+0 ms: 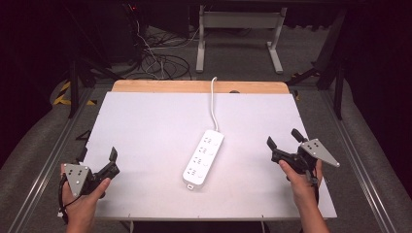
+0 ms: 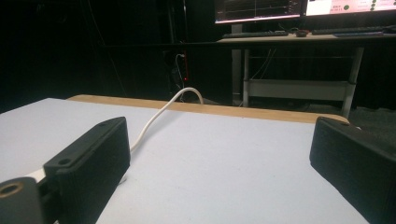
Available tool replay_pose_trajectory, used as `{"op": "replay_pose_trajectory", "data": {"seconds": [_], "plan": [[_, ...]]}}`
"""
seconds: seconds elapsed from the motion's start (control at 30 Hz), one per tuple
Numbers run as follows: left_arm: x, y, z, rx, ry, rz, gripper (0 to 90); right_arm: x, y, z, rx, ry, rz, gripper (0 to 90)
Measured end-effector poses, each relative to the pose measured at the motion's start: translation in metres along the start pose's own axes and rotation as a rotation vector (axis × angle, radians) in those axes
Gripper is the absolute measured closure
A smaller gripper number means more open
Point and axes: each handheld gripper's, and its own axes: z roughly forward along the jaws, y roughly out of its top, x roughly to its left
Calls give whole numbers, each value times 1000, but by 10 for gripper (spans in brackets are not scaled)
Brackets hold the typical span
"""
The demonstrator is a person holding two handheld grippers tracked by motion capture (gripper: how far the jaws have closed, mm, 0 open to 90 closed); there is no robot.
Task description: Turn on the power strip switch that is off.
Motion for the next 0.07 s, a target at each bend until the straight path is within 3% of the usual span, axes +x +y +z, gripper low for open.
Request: {"op": "replay_pose_trajectory", "data": {"seconds": [0.07], "plan": [[0, 0, 0, 1, 0, 2, 122, -1, 0, 1, 0, -3, -1, 55]]}}
